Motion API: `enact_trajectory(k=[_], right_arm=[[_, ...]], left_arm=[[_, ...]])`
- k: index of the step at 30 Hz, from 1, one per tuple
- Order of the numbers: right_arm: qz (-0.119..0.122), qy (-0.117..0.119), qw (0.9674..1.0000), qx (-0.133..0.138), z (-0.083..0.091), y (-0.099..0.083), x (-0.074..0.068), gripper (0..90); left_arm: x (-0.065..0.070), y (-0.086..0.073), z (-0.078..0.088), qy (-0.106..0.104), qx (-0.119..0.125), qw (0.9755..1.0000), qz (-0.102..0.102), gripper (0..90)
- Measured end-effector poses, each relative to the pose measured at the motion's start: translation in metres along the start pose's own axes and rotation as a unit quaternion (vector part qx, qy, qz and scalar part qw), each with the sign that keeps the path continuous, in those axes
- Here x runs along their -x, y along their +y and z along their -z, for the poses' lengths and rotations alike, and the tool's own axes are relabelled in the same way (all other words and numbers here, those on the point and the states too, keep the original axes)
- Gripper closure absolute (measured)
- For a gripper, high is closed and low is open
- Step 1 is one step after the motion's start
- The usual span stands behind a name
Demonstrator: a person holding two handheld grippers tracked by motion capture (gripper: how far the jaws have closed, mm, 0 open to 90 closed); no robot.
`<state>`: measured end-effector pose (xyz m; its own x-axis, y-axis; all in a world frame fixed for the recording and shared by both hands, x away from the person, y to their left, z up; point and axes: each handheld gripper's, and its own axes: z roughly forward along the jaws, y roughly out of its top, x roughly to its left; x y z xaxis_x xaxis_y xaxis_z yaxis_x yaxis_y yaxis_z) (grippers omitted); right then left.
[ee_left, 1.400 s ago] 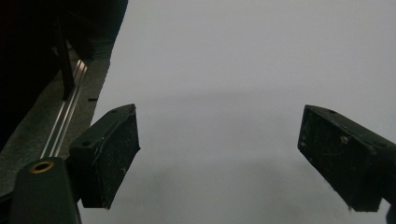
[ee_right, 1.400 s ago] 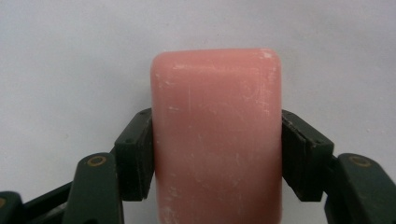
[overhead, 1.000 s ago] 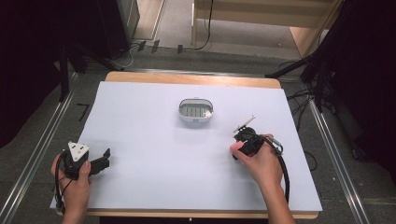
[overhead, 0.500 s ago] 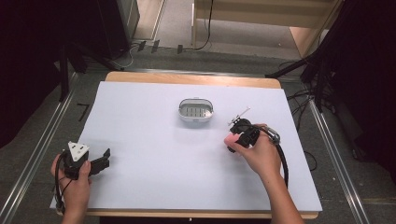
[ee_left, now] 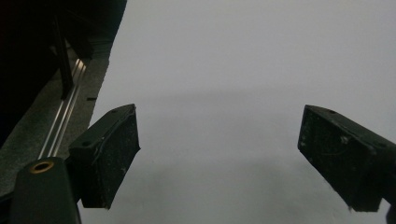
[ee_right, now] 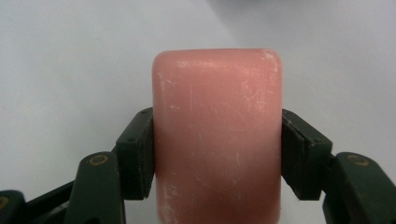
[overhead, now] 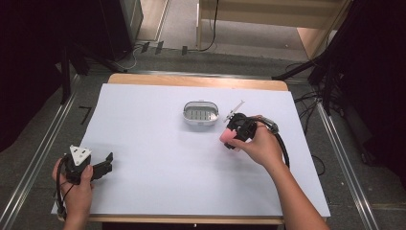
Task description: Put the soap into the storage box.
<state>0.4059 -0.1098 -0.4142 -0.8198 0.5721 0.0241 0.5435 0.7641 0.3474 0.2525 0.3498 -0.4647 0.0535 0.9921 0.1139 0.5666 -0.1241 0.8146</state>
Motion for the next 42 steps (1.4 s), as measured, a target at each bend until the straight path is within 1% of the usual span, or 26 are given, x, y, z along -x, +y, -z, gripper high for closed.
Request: enact_trajectory(k=[1, 3, 6, 7, 8, 9, 10, 11, 12, 14, 15, 19, 23, 24, 25, 27, 28, 30, 31, 32, 34, 36, 38, 40, 42], right_arm=[[0.000, 0.000, 1.0000, 0.000, 0.000, 0.000, 0.000, 38.3], [0.032, 0.009, 0.9994, 0.003, -0.001, 0.005, 0.000, 38.3], [0.065, 0.015, 0.9978, 0.007, -0.003, 0.012, 0.000, 38.3], [0.088, 0.021, 0.9959, 0.007, -0.005, 0.017, -0.001, 38.3], [0.088, 0.021, 0.9959, 0.007, -0.005, 0.017, -0.001, 38.3], [0.104, 0.030, 0.9941, 0.007, -0.007, 0.021, -0.002, 38.3], [0.107, 0.037, 0.9936, 0.005, -0.008, 0.023, -0.003, 38.3], [0.115, 0.046, 0.9923, 0.007, -0.010, 0.025, -0.003, 38.3], [0.116, 0.051, 0.9919, 0.006, -0.011, 0.027, -0.004, 38.3], [0.116, 0.050, 0.9920, 0.004, -0.011, 0.029, -0.004, 38.3], [0.123, 0.050, 0.9912, 0.003, -0.012, 0.032, -0.004, 38.3], [0.136, 0.056, 0.9890, 0.014, -0.011, 0.043, -0.004, 38.3], [0.142, 0.052, 0.9882, 0.023, -0.008, 0.049, -0.003, 38.3], [0.149, 0.055, 0.9869, 0.027, -0.006, 0.055, -0.001, 38.3], [0.149, 0.055, 0.9869, 0.027, -0.006, 0.055, -0.001, 38.3], [0.156, 0.048, 0.9861, 0.029, -0.004, 0.063, 0.001, 38.3], [0.156, 0.048, 0.9861, 0.029, -0.004, 0.063, 0.001, 38.3], [0.159, 0.051, 0.9855, 0.032, -0.002, 0.071, 0.002, 38.3], [0.159, 0.051, 0.9855, 0.032, -0.002, 0.071, 0.002, 38.3], [0.168, 0.054, 0.9837, 0.037, -0.001, 0.078, 0.004, 38.3], [0.165, 0.055, 0.9841, 0.033, -0.001, 0.079, 0.003, 38.3], [0.179, 0.055, 0.9818, 0.032, -0.001, 0.088, 0.005, 38.3], [0.180, 0.052, 0.9818, 0.031, 0.000, 0.090, 0.005, 38.3], [0.182, 0.050, 0.9814, 0.032, 0.001, 0.098, 0.009, 38.3], [0.182, 0.050, 0.9814, 0.033, 0.001, 0.101, 0.010, 38.3]], left_arm=[[0.000, 0.000, 0.000, 0.000, 0.000, 1.0000, 0.000, 13.3], [0.000, 0.000, 0.000, 0.000, 0.000, 1.0000, 0.001, 13.3], [0.000, 0.000, 0.000, 0.000, 0.000, 1.0000, 0.000, 13.3], [0.000, 0.000, 0.000, 0.000, 0.000, 1.0000, 0.000, 13.3], [0.000, 0.000, 0.000, 0.000, 0.000, 1.0000, 0.000, 13.3], [0.000, 0.000, 0.000, 0.000, 0.000, 1.0000, 0.001, 13.3], [0.000, 0.000, 0.000, 0.000, 0.000, 1.0000, 0.001, 13.3], [0.000, 0.000, 0.000, 0.000, 0.000, 1.0000, 0.000, 13.3], [0.000, 0.000, 0.000, 0.000, 0.000, 1.0000, 0.000, 13.3], [0.000, 0.000, 0.000, 0.000, 0.000, 1.0000, 0.000, 13.3], [0.000, 0.000, 0.000, -0.001, -0.001, 1.0000, 0.000, 13.3], [0.000, 0.000, 0.000, -0.001, 0.001, 1.0000, 0.001, 13.3], [0.000, 0.000, 0.000, -0.001, 0.000, 1.0000, 0.001, 13.3], [0.000, 0.000, 0.000, -0.001, 0.000, 1.0000, 0.000, 13.3], [0.000, 0.000, 0.000, -0.001, 0.000, 1.0000, 0.000, 13.3], [0.000, 0.000, 0.000, -0.002, -0.001, 1.0000, 0.000, 13.3], [0.000, 0.000, 0.000, -0.002, -0.001, 1.0000, 0.000, 13.3], [0.000, 0.000, 0.000, -0.002, -0.001, 1.0000, 0.000, 13.3], [0.000, 0.000, 0.000, -0.002, -0.001, 1.0000, 0.000, 13.3], [0.000, 0.000, 0.000, -0.002, -0.001, 1.0000, 0.000, 13.3], [0.000, 0.000, 0.000, -0.003, -0.001, 1.0000, -0.001, 13.3], [0.000, 0.000, 0.000, -0.003, -0.001, 1.0000, -0.001, 13.3], [0.000, 0.000, 0.000, -0.003, -0.001, 1.0000, -0.001, 13.3], [0.000, 0.000, -0.001, -0.003, -0.001, 1.0000, -0.001, 13.3], [0.000, 0.000, 0.000, -0.003, -0.001, 1.0000, -0.001, 13.3]])
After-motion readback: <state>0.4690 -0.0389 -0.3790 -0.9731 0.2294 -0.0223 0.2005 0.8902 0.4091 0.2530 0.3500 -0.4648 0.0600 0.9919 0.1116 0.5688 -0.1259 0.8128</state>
